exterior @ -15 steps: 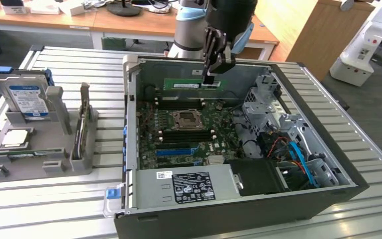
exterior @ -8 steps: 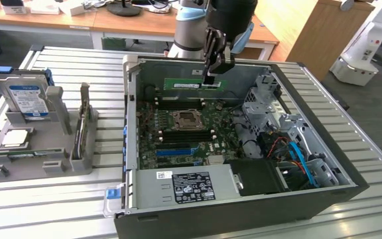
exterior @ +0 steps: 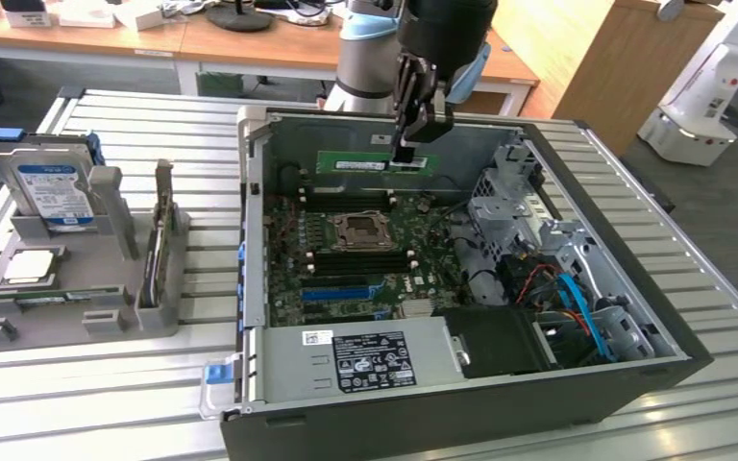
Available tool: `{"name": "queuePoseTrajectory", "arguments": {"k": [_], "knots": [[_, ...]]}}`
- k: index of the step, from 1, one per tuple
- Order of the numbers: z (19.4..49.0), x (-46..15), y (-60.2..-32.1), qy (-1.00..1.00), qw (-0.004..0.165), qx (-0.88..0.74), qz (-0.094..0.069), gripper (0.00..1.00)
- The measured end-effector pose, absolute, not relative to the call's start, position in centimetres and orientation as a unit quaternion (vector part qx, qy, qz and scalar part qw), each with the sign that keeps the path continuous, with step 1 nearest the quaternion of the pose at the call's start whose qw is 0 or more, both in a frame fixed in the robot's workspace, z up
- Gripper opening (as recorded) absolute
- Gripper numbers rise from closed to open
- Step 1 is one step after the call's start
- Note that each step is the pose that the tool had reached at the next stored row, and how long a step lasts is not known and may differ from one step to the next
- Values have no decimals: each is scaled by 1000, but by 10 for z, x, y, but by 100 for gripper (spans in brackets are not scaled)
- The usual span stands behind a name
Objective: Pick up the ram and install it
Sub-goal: 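Insert the ram into the slot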
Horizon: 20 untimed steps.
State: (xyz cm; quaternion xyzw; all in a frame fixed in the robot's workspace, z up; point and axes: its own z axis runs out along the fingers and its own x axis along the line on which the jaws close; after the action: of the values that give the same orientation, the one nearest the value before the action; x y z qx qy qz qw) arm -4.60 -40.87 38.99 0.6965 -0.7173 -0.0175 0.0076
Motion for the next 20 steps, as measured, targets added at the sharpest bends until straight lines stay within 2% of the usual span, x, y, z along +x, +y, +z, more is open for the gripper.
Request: {"name": "queuePoseTrajectory", "arguments": {"k": [20], "knots": [[373,-46,-409,-717,8,696,-18,12]]}}
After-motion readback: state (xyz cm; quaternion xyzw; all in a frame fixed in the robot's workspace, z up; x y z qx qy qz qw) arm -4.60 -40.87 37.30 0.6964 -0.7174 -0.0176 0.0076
